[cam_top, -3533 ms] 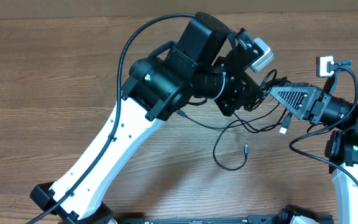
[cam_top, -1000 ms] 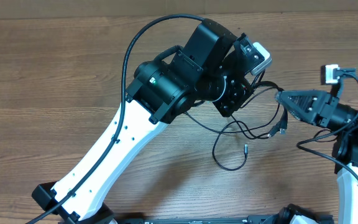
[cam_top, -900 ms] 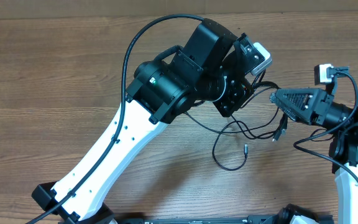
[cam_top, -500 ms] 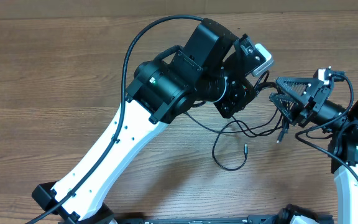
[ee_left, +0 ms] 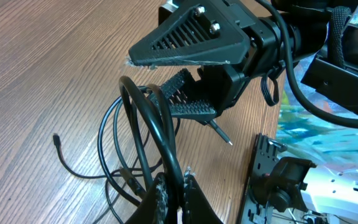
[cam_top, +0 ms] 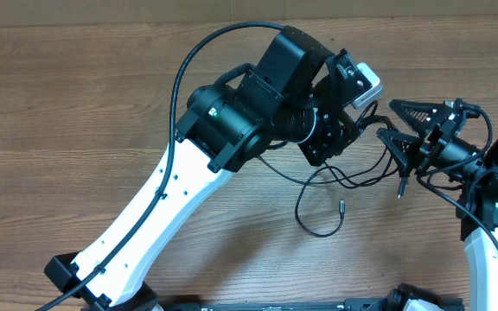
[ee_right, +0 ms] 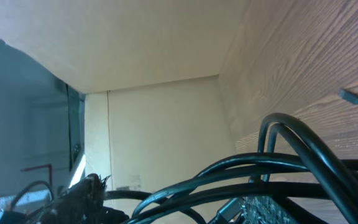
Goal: Untangle cables
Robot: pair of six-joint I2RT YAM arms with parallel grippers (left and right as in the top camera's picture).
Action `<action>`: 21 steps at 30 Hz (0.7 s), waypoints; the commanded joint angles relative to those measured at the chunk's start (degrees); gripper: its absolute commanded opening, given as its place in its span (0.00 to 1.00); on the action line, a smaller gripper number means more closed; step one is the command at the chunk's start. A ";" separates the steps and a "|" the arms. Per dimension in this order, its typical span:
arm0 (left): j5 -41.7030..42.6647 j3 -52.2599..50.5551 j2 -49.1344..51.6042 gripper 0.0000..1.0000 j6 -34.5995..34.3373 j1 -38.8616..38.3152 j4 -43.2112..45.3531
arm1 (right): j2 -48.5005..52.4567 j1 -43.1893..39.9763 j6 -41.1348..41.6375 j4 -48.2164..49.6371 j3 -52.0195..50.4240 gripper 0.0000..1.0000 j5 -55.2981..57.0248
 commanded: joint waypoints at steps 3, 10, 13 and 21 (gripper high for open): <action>2.64 0.48 0.28 0.04 1.01 -1.77 0.46 | -0.04 1.84 1.77 0.24 0.42 0.67 3.45; 2.03 0.48 0.28 0.04 1.75 -2.99 0.33 | -0.04 4.66 1.70 0.24 0.42 0.33 6.47; 1.97 0.48 0.28 0.04 1.75 -2.95 0.28 | -0.04 4.66 1.44 0.24 0.42 0.08 6.45; 1.70 0.48 0.28 0.48 1.77 -2.95 0.39 | -0.04 4.66 0.31 0.24 0.42 0.04 6.40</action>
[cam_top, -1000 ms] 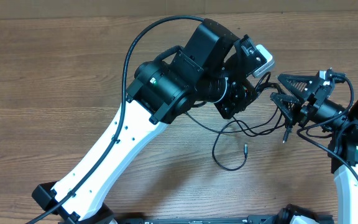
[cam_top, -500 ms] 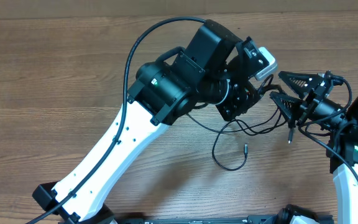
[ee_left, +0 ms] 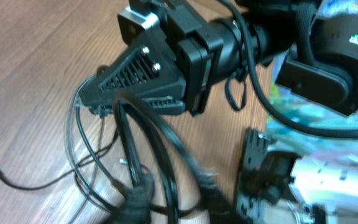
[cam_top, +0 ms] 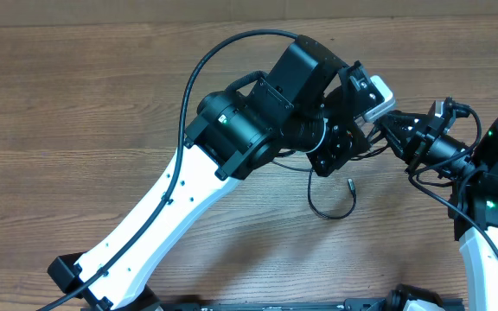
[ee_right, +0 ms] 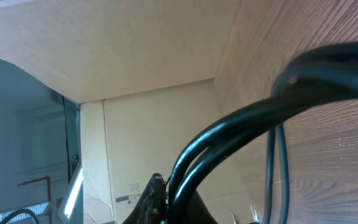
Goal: Untangle cables
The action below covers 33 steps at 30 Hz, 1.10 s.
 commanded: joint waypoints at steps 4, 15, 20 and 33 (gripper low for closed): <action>1.22 0.48 0.20 0.86 0.92 -0.33 0.74 | -0.04 0.28 -3.23 0.09 0.42 0.04 0.46; 0.22 0.48 0.22 0.95 0.94 -0.33 -2.21 | -0.04 0.26 -3.45 0.13 0.42 0.04 0.50; -4.39 0.48 0.22 0.82 0.92 -0.37 -6.32 | -0.04 0.26 -3.45 0.13 0.42 0.04 0.59; -6.54 0.48 1.84 0.61 -0.96 -0.42 -7.72 | -0.04 0.26 -4.02 0.13 0.42 0.04 0.63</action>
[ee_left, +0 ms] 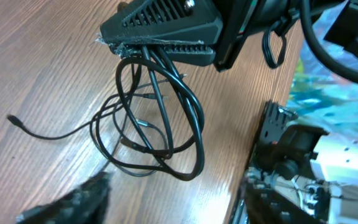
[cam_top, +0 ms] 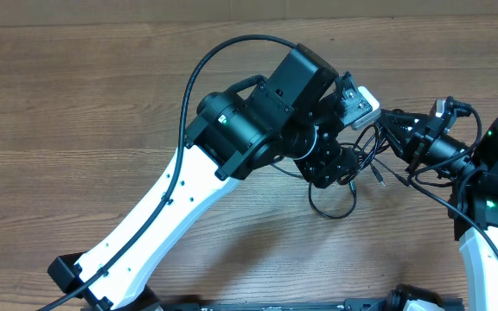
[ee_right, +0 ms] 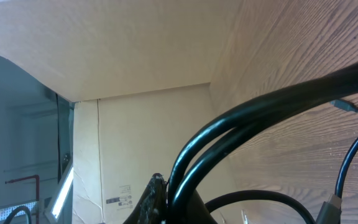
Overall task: Untangle cables
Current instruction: 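Swing the left gripper with the bundle rightward toward the right gripper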
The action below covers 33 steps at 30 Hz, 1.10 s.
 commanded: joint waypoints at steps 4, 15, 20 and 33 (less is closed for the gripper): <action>-0.66 0.48 4.13 0.44 -4.92 -0.46 0.26 | -0.09 0.26 -2.25 0.50 0.39 0.04 0.46; 5.05 0.48 6.56 0.04 -6.84 -0.44 3.82 | -0.09 0.26 -15.32 0.33 0.39 0.04 5.33; 7.63 0.48 6.60 0.04 -11.30 -0.46 5.86 | -0.09 0.26 -20.37 0.33 0.39 0.04 5.33; -6.73 0.48 6.60 0.05 -33.59 -5.29 7.13 | -0.09 0.28 -20.76 0.31 0.39 0.04 5.27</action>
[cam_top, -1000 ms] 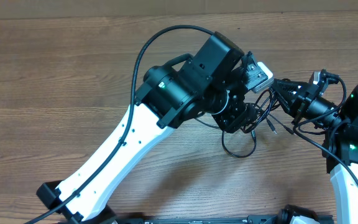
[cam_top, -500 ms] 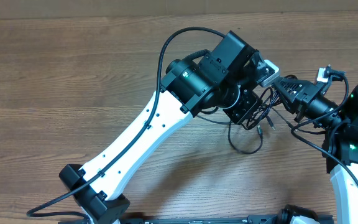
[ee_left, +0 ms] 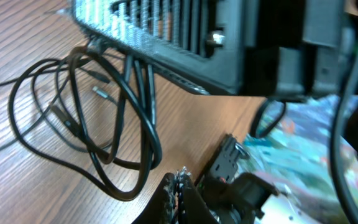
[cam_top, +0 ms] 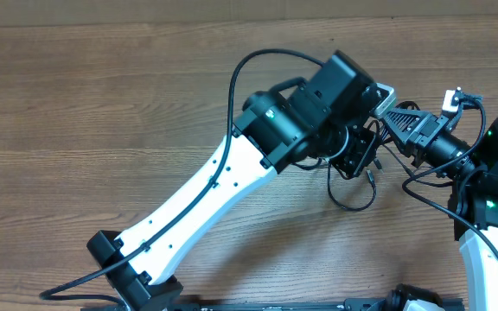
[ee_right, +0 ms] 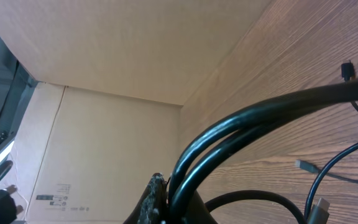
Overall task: Untangle cables
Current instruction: 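Swing the left gripper with the bundle rightward toward the right gripper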
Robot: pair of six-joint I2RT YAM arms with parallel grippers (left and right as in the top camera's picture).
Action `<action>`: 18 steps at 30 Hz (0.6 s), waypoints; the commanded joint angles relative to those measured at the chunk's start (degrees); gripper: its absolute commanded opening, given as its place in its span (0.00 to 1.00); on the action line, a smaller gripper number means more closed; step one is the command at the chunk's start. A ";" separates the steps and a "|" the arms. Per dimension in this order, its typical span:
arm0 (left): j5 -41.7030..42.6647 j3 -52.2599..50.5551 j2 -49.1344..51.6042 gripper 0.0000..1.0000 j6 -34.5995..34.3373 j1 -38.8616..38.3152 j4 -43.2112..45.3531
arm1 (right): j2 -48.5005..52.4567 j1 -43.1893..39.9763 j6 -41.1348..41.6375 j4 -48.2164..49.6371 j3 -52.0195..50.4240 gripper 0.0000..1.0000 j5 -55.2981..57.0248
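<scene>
Thin black cables [ee_right: 253,118] hang in tangled loops from my right gripper [ee_right: 160,198], which is shut on two strands of them. From overhead that gripper [cam_top: 387,120] points left at the table's right side, the loops [cam_top: 344,205] drooping onto the wood below it. My left gripper [ee_left: 180,185] is shut with nothing between its fingers, low beside the hanging loops [ee_left: 156,146] and under the right gripper [ee_left: 89,34]. In the overhead view the left gripper [cam_top: 363,162] is mostly hidden by its own wrist.
Loose plug ends [ee_right: 303,165] lie on the wooden table [cam_top: 102,104]. A black mount [ee_left: 235,180] and a colourful sheet [ee_left: 297,137] sit past the table's near right edge. A cardboard wall [ee_right: 135,50] runs along the far side.
My left gripper has gone from open to shut, empty, and its arm has shifted right, closer under the right gripper. The right gripper still holds the cables.
First my left gripper was shut on a cable loop with the right gripper open around the strands. Then the right gripper was shut on them. Later the left was open and the bundle hung from the right alone. Now the left is shut empty beside it.
</scene>
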 commanded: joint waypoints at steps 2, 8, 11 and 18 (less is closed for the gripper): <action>-10.29 0.48 -0.24 0.05 -8.90 -2.12 -0.09 | -0.09 0.26 -0.96 0.37 0.39 0.04 0.33; -20.15 0.48 -0.20 0.16 -15.21 -2.97 -0.11 | -0.09 0.28 -0.94 0.35 0.39 0.04 0.31; -22.43 0.48 0.20 0.31 -18.32 -2.95 -0.11 | -0.09 0.28 -0.94 0.35 0.39 0.04 -0.02; -16.04 0.48 4.04 0.30 -18.40 -3.02 0.63 | -0.09 0.26 -0.94 0.35 0.39 0.04 -0.09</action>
